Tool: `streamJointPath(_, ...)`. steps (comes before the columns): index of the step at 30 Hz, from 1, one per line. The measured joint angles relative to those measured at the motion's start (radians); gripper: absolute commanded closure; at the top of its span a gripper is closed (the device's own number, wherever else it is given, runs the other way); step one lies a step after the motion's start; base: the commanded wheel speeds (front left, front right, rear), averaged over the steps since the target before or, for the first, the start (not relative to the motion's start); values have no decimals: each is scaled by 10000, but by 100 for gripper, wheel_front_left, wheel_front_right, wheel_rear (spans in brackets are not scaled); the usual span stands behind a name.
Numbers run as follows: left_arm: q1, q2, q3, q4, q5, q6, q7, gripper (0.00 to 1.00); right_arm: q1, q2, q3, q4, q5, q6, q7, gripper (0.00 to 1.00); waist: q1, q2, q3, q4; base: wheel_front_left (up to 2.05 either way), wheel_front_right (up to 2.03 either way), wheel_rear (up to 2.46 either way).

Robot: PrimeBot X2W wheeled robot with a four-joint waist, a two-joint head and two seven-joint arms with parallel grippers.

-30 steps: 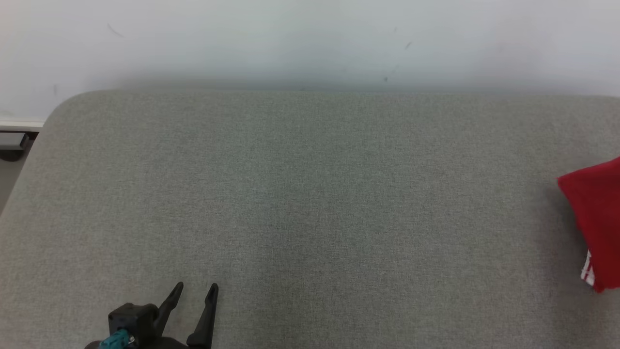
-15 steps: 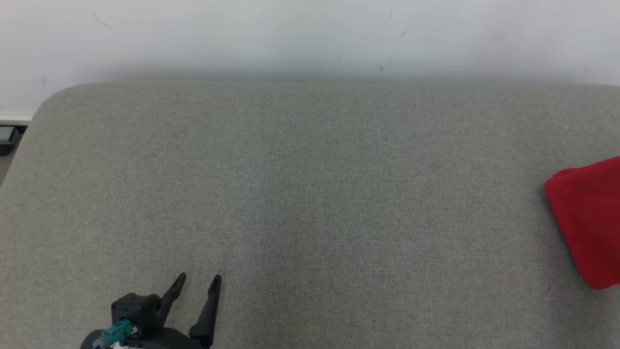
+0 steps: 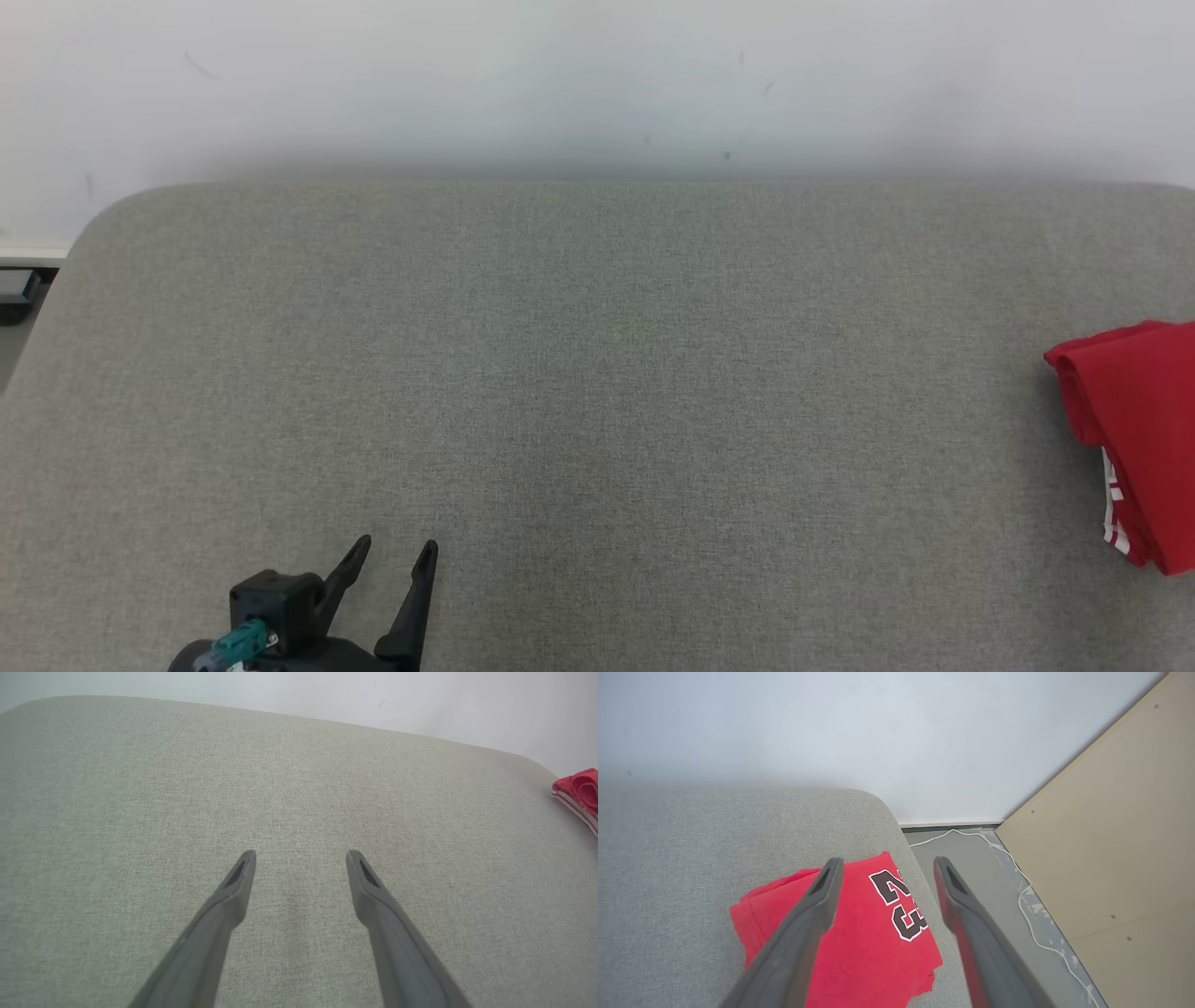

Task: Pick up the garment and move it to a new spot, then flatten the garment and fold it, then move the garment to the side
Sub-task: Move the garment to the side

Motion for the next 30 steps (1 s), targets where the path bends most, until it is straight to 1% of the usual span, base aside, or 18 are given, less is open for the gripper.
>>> streamJointPath(4,-1,-12,8,29,46,0,-96,0,9,901,268,-153,711,58,-571,0,0,0,-148,35,0,0,0)
streamJointPath(7,-19,17,36,8,146,2,-280,0,58,1421,518,-293,1225,341,-1168,0,1,0,-280,56,0,0,0)
streamJointPath(8,-36,21,67,0,159,4,-343,0,88,1578,525,-313,1394,376,-1400,0,1,0,-323,61,0,0,0)
streamJointPath(10,-119,17,153,-42,167,8,-514,0,267,1793,639,-387,1519,560,-1822,0,0,0,-414,72,0,0,0)
streamJointPath(12,-270,21,268,-92,169,15,-637,0,507,2092,665,-395,1801,650,-2314,0,1,0,-506,82,0,0,0)
streamJointPath(14,-370,19,328,-105,192,17,-821,0,797,2311,734,-389,1941,819,-2796,0,1,0,-608,91,0,0,0)
streamJointPath(17,-413,-8,447,-130,224,96,-1012,0,1349,2754,719,-610,2174,865,-3469,0,1,0,-774,106,0,0,0)
streamJointPath(18,-412,-17,502,-146,234,102,-1097,0,1567,2884,752,-702,2278,989,-3689,0,0,0,-831,114,0,0,0)
streamJointPath(21,-411,-59,683,-151,234,186,-1283,0,2091,3229,792,-836,2500,1149,-4335,0,0,0,-983,145,0,0,0)
streamJointPath(23,-404,-109,782,-148,234,194,-1384,0,2348,3444,836,-988,2527,1164,-4767,0,1,0,-1077,165,0,0,0)
streamJointPath(25,-378,-173,957,-148,211,245,-1501,0,2594,3689,1007,-1076,2571,1269,-5150,0,0,0,-1174,176,0,0,0)
streamJointPath(28,-335,-201,1091,-150,201,267,-1592,0,2876,3935,1195,-1156,2587,1421,-5611,0,0,0,-1309,160,0,0,0)
streamJointPath(30,-240,-245,1229,-134,140,276,-1609,0,2992,3994,1202,-1116,2623,1455,-5896,0,1,0,-1390,135,0,0,0)
